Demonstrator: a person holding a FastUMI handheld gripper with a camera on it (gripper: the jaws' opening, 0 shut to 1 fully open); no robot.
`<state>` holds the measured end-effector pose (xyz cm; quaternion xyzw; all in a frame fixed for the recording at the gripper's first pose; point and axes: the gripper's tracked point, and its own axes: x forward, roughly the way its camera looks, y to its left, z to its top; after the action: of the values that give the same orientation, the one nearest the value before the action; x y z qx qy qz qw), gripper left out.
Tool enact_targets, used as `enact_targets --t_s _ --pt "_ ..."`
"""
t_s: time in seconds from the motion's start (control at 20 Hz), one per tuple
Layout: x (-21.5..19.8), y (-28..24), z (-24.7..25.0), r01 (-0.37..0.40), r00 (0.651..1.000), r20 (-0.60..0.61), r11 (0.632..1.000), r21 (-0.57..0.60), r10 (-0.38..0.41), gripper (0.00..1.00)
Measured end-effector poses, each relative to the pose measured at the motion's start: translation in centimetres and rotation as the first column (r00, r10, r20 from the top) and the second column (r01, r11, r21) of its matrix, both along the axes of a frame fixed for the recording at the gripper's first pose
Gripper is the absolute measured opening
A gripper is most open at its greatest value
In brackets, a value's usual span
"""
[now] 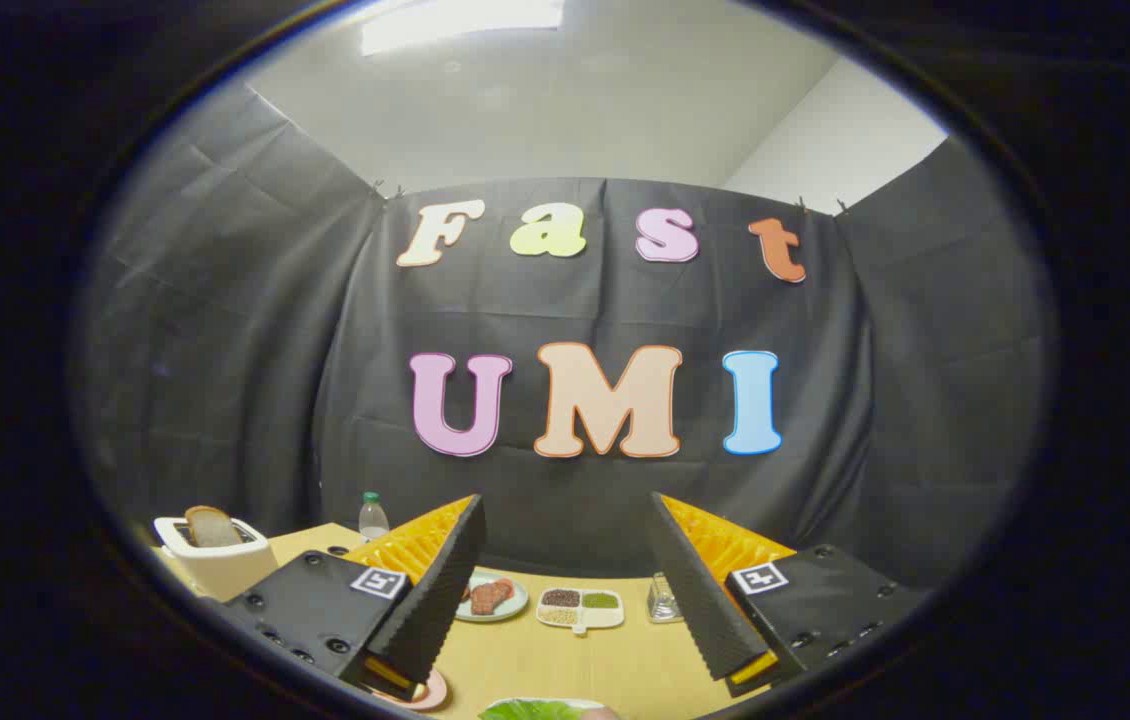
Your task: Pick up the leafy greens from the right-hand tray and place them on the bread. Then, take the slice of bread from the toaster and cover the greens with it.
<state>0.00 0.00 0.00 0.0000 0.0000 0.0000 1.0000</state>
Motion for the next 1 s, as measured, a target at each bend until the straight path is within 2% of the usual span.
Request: enact_targets --t_s 0.7,1.0 --pt "0.3 -2.1 -1.0 -0.017 0.999 -0.032 1.0 0.008 0.017 1.0" --pt "1.4 -3.4 -2.0 -0.062 0.996 -0.062 0.998 -0.024 0.06 1.0"
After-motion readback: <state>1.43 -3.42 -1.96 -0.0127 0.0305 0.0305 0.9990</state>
